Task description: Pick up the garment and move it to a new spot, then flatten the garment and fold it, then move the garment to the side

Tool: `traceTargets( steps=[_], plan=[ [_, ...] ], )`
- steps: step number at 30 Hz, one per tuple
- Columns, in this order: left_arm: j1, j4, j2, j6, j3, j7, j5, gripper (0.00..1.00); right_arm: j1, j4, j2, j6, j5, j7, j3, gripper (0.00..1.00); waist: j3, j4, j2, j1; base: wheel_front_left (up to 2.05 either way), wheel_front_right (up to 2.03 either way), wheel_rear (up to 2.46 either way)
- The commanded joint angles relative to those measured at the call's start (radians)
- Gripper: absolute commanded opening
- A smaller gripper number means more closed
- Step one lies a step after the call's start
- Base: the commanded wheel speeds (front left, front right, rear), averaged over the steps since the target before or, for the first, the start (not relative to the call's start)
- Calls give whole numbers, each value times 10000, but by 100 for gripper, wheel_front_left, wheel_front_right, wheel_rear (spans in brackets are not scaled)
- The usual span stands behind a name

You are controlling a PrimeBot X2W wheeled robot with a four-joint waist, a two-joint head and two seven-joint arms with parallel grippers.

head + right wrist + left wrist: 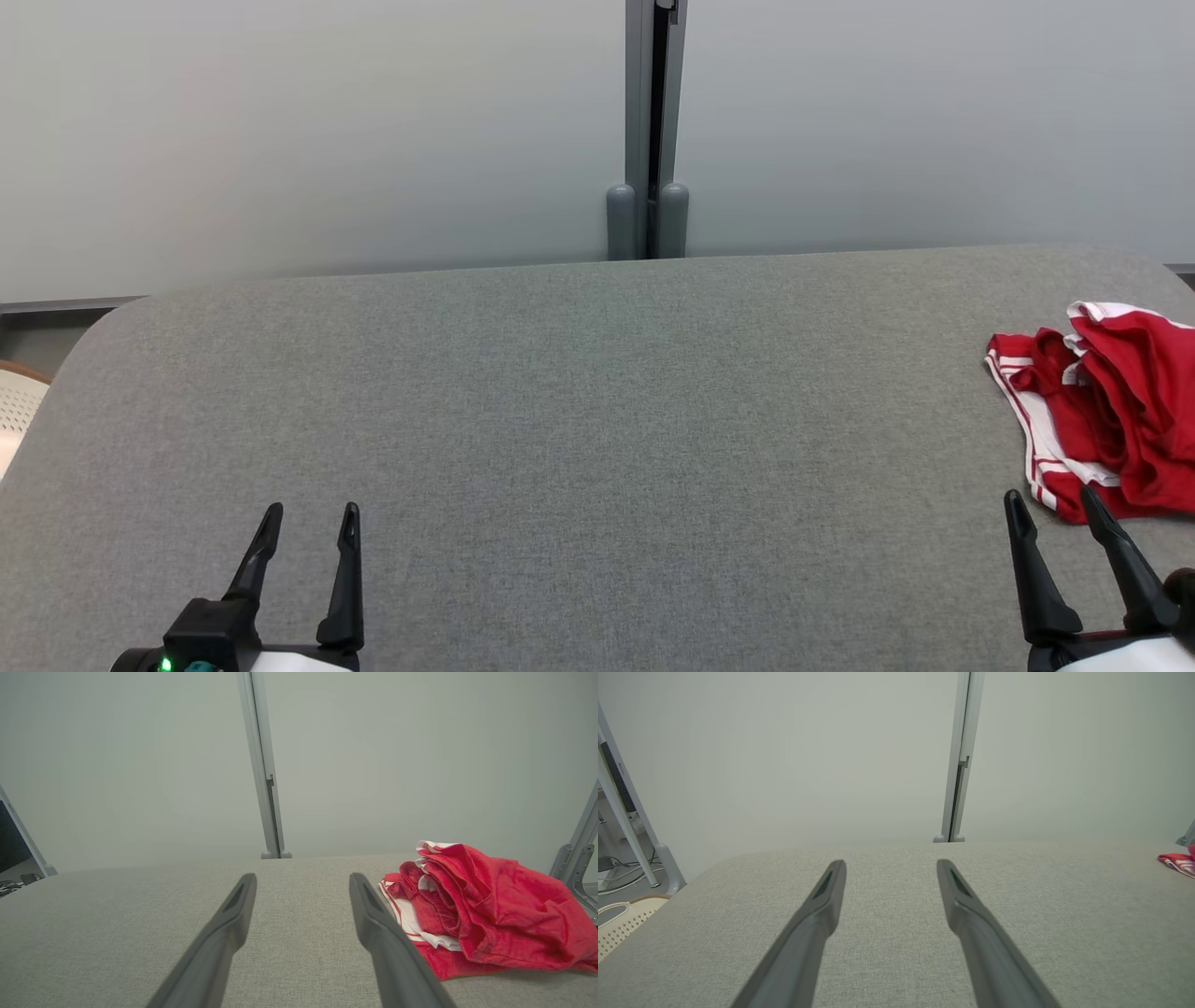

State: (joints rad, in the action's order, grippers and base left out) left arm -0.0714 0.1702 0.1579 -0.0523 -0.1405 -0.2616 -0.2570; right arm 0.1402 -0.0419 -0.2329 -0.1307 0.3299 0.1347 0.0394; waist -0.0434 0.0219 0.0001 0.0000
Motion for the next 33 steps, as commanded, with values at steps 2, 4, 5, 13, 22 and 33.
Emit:
traceTargets(
  steps=[2,4,5,13,22,33],
  plan=[
    [114,55,18,72,100,-44,61,100,73,46,30,1,-69,-15,-41,100,-33,2,-1,0,0,0,0],
    [126,103,7,109,140,-44,84,100,68,10,59,2,-60,-8,-36,100,-52,9,-1,0,0,0,0],
    [129,127,4,133,165,-44,93,100,56,-10,71,2,-59,0,-18,100,-62,9,-1,0,0,0,0],
    [147,251,-71,262,301,-44,141,100,12,-13,81,1,-90,-34,-12,100,-114,-9,-1,0,0,0,0],
    [144,390,-194,418,444,-42,203,100,-23,4,29,1,-101,-103,16,100,-147,-20,-1,0,0,0,0],
    [147,693,-351,571,658,497,-1257,0,-193,-423,381,-2,1317,-288,-70,0,-112,-31,-1,0,0,0,0]
  ],
)
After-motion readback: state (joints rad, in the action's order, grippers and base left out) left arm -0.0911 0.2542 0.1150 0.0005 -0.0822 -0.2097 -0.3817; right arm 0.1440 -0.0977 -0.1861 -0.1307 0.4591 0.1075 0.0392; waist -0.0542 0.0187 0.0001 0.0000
